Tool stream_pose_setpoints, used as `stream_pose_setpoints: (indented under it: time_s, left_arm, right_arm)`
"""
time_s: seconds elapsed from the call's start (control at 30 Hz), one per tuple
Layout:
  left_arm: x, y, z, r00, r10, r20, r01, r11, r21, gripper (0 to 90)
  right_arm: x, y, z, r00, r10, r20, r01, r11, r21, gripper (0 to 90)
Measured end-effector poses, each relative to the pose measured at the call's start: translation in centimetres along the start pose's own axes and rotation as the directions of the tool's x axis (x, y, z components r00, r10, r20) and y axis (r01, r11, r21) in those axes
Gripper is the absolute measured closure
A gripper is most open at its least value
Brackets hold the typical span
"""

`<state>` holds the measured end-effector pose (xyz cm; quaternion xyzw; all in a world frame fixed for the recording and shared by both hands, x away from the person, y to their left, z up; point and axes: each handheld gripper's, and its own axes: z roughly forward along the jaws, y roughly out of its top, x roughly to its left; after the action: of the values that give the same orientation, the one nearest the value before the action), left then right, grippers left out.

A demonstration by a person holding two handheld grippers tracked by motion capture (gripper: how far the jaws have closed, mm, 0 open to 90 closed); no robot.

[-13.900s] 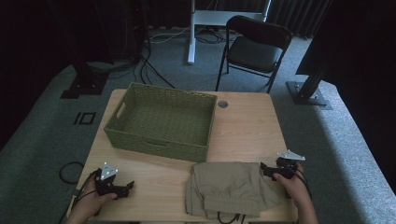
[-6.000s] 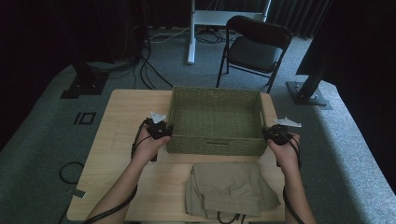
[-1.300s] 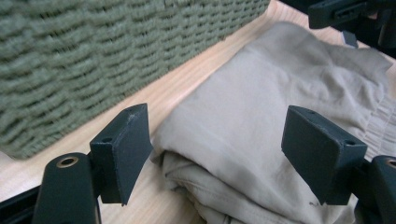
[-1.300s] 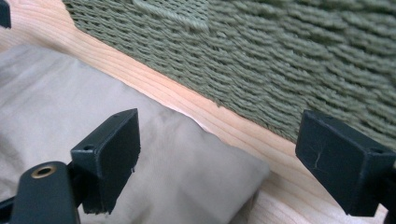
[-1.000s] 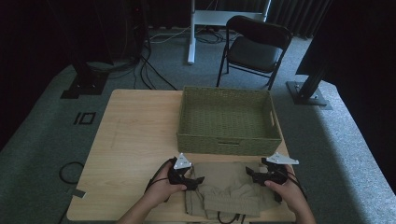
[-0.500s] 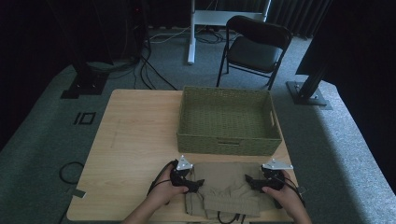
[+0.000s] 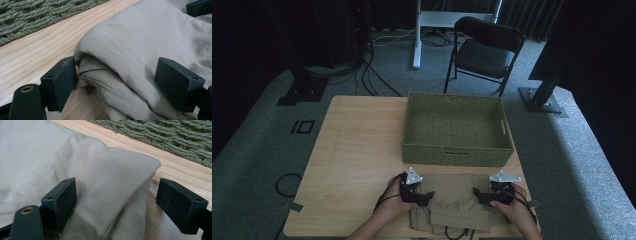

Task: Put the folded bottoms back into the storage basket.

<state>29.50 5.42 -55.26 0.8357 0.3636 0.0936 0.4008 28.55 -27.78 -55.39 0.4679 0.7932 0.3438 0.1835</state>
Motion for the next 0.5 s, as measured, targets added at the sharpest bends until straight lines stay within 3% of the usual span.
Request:
stream_pose_setpoints:
  time_s: [0.1, 0.17, 0.2, 0.27, 0.33, 0.4, 0.5]
  left_arm:
    - [0.1, 0.2, 0.1, 1.0000, -0.002, 0.008, 0.002, 1.0000, -0.006, 22.3]
    - [0.1, 0.2, 0.2, 0.9998, -0.003, 0.020, 0.003, 0.9999, -0.012, 36.8]
    - [0.2, 0.3, 0.3, 0.9982, -0.009, 0.059, 0.010, 0.9998, -0.016, 47.7]
    - [0.3, 0.4, 0.4, 0.9961, -0.016, 0.087, 0.017, 0.9998, -0.012, 63.1]
    - [0.3, 0.4, 0.6, 0.9940, -0.027, 0.106, 0.028, 0.9996, -0.005, 72.5]
    - [0.2, 0.4, 0.6, 0.9928, -0.045, 0.111, 0.046, 0.9989, -0.004, 77.5]
    - [0.3, 0.5, 0.5, 0.9927, -0.020, 0.119, 0.020, 0.9998, 0.000, 79.3]
  right_arm:
    - [0.3, 0.0, -0.1, 1.0000, -0.003, -0.005, 0.002, 1.000, -0.004, 26.0]
    - [0.7, 0.1, -0.3, 0.9999, -0.004, -0.012, 0.004, 1.000, -0.005, 38.3]
    - [0.9, 0.2, -0.3, 0.9997, -0.012, -0.022, 0.012, 1.000, -0.004, 46.0]
    - [1.3, 0.4, -0.5, 0.9988, -0.017, -0.047, 0.018, 1.000, 0.008, 60.4]
    - [1.6, 0.5, -0.5, 0.9966, -0.004, -0.083, 0.006, 1.000, 0.018, 74.9]
    - [1.9, 0.7, -0.5, 0.9969, -0.011, -0.078, 0.013, 0.999, 0.030, 78.1]
    - [2.2, 1.0, -0.5, 0.9975, -0.014, -0.069, 0.017, 0.999, 0.049, 80.0]
